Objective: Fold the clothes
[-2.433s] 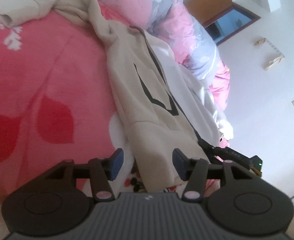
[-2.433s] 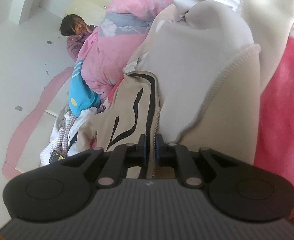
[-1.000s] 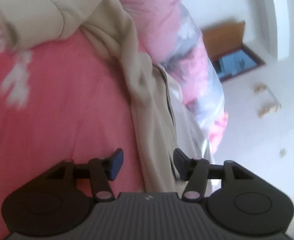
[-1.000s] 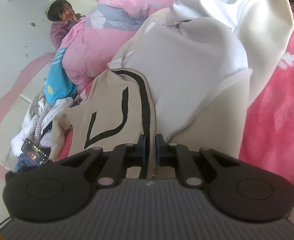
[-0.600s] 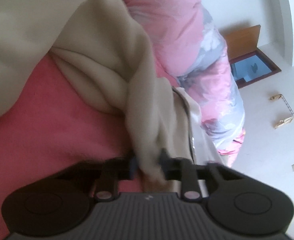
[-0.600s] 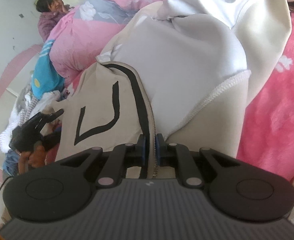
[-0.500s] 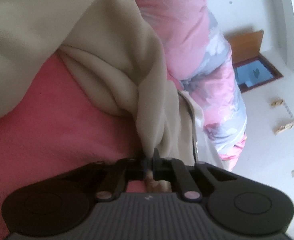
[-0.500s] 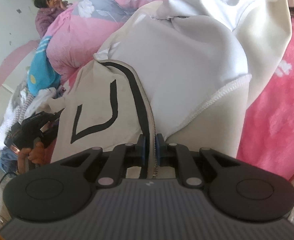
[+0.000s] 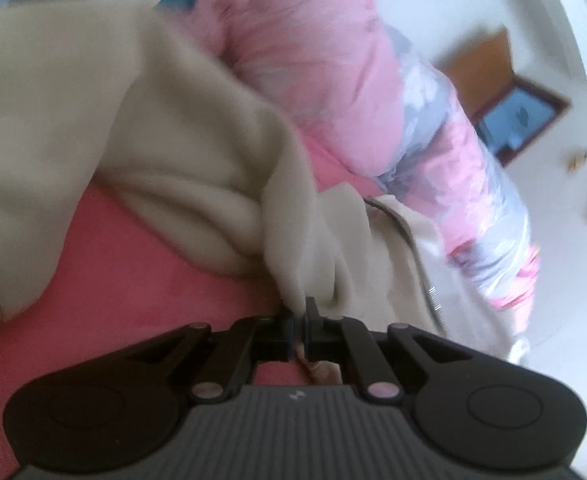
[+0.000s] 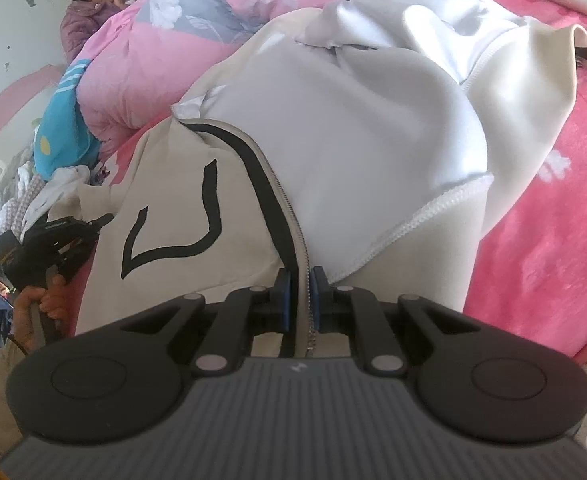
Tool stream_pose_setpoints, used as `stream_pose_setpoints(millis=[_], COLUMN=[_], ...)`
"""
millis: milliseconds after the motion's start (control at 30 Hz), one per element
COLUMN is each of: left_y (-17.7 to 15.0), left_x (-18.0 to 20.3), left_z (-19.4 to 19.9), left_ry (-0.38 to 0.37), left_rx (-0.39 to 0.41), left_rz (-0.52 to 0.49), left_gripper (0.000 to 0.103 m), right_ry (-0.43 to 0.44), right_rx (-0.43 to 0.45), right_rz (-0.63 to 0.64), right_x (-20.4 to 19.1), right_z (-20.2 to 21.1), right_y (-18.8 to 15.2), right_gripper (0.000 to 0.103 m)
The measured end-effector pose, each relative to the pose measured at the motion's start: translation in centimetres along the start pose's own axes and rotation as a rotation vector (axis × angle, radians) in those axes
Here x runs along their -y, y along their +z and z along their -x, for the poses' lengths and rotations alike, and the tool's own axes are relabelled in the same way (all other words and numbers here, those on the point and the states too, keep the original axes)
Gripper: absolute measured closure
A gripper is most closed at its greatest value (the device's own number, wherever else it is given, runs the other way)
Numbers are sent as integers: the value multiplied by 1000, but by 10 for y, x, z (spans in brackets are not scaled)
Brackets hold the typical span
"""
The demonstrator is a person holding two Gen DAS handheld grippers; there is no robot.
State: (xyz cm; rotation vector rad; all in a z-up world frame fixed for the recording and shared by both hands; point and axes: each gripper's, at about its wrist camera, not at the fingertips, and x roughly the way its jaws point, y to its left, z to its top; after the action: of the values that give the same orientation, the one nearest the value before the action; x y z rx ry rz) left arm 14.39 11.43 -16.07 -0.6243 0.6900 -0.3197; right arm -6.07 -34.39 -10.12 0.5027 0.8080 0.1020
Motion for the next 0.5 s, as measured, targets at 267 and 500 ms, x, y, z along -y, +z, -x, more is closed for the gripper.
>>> stream_pose_setpoints(millis=[267, 500], left_y=[-2, 6], left_x=[-7, -2], left_z=[8, -13], left_ry=[-72, -79], left_rx=[-21, -24], left_rz=[65, 106], left_gripper=[76, 91], right_ry=[25, 43], right_rx=[14, 22], right_rz=[-13, -41], right_x=[6, 10], right_z=[1, 0], right_y=[-3, -6], right_gripper=[94, 94])
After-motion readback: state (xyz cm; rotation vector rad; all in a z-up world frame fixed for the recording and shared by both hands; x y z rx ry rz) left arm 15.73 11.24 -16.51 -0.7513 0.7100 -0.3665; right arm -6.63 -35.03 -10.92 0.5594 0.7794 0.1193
